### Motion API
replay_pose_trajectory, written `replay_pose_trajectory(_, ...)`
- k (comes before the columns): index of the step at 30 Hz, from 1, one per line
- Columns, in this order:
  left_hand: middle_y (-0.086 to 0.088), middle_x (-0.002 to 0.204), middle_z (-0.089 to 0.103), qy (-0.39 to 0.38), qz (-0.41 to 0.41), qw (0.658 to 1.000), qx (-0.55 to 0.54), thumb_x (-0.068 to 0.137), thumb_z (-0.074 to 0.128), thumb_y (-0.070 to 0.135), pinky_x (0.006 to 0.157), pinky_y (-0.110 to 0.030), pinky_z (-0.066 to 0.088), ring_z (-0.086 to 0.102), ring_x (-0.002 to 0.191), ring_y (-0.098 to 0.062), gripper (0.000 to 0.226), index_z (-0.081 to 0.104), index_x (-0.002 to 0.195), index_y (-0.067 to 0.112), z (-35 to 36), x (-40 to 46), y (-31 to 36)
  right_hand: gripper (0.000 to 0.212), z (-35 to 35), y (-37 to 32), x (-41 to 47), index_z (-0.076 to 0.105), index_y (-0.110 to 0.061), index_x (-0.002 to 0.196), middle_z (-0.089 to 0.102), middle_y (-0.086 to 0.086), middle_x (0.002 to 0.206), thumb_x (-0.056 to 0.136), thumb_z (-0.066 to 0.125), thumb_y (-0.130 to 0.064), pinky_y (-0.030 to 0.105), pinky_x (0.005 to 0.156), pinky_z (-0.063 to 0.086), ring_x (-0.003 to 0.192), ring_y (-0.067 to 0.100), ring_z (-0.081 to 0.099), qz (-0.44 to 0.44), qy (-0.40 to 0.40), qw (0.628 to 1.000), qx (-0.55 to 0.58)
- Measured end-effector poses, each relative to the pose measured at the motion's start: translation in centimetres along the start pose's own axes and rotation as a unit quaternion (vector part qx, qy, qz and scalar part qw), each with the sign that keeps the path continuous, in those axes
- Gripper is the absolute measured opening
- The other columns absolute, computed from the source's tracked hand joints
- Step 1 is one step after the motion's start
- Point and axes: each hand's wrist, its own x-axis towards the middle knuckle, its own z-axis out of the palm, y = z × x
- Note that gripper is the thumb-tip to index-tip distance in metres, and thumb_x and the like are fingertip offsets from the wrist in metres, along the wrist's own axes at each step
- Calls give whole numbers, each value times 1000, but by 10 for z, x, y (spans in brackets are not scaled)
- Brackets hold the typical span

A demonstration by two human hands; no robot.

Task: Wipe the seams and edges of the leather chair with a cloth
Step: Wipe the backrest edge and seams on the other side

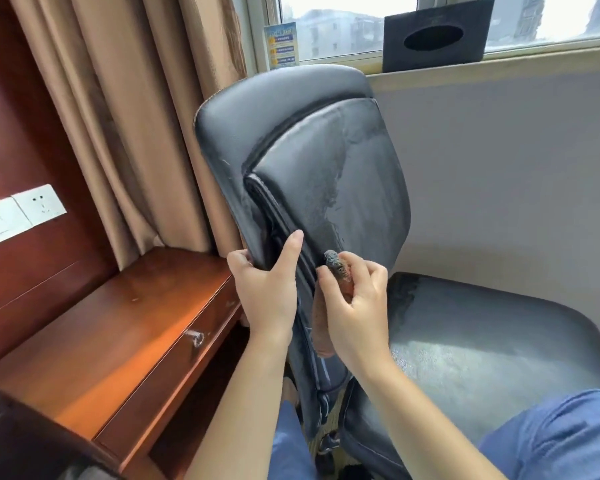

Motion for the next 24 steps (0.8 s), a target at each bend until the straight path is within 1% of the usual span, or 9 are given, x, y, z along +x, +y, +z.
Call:
replay_pose_trajectory(2, 4, 96, 60, 1, -1, 1000, -6, 76, 79, 38, 91, -38, 52, 61, 91, -13, 45, 45, 97, 19, 3, 0, -4, 9, 1, 10, -5, 55, -43, 98, 39, -20, 104, 89, 55, -42, 18, 82, 40, 105, 9, 48, -26, 16, 999, -14)
replay_pose_trajectory(5, 4, 103, 60, -27, 0, 1000, -14, 77, 76, 40, 99, -44, 48, 61, 102, -14, 41, 45, 98, 24, 0, -1, -11, 23, 8, 23, -15, 59, -36, 101, 43, -12, 100, 85, 48, -47, 30, 85, 45, 99, 16, 50, -49, 70, 996, -15)
replay_pose_trajectory(8, 2, 108, 60, -47, -7, 998, -46, 86, 68, 36, 101, -44, 47, 60, 106, -15, 28, 47, 101, 25, -5, -2, -18, 32, 15, 18, -10, 64, -24, 102, 45, -6, 100, 84, 47, -45, 27, 84, 44, 96, 18, 50, -68, 94, 993, -7)
replay_pose_trajectory(10, 2, 111, 60, -56, -10, 996, -62, 93, 59, 32, 94, -36, 47, 60, 105, -10, 19, 48, 106, 24, -7, -5, -19, 24, 17, 10, -4, 62, -26, 103, 46, -5, 102, 85, 51, -38, 20, 85, 41, 96, 18, 50, -114, 92, 989, -7)
replay_pose_trajectory(12, 2, 116, 60, -59, -2, 996, -68, 92, 57, 37, 90, -30, 44, 59, 106, -7, 25, 49, 111, 24, -10, -5, -20, 20, 18, 9, -2, 59, -29, 105, 47, -4, 102, 86, 54, -30, 18, 83, 39, 94, 17, 49, -174, 82, 981, -24)
replay_pose_trajectory(14, 4, 121, 60, -71, 1, 995, -68, 84, 54, 46, 96, -32, 45, 58, 112, -7, 38, 49, 116, 26, -12, -1, -22, 21, 18, 17, -5, 59, -29, 106, 49, -2, 101, 86, 55, -25, 18, 81, 38, 91, 18, 49, -209, 77, 974, -52)
replay_pose_trajectory(17, 7, 126, 60, -101, -9, 992, -73, 81, 51, 50, 106, -39, 42, 56, 119, -8, 44, 49, 121, 31, -13, 1, -27, 23, 17, 31, -13, 58, -33, 106, 46, -6, 101, 85, 55, -25, 15, 80, 37, 90, 19, 48, -196, 84, 974, -77)
replay_pose_trajectory(19, 3, 130, 59, -112, -10, 991, -74, 80, 52, 53, 109, -45, 39, 55, 123, -13, 55, 48, 129, 27, -14, 2, -32, 19, 19, 28, -10, 57, -34, 104, 44, -10, 100, 85, 55, -28, 16, 80, 38, 89, 18, 49, -184, 88, 977, -64)
replay_pose_trajectory(24, -3, 141, 53, -138, -40, 984, -103, 85, 50, 59, 114, -46, 31, 47, 133, -18, 69, 45, 141, 20, -16, 7, -37, 20, 30, 2, 17, 67, -19, 100, 50, -3, 96, 85, 57, -29, 23, 72, 40, 86, 22, 51, -187, 89, 976, -64)
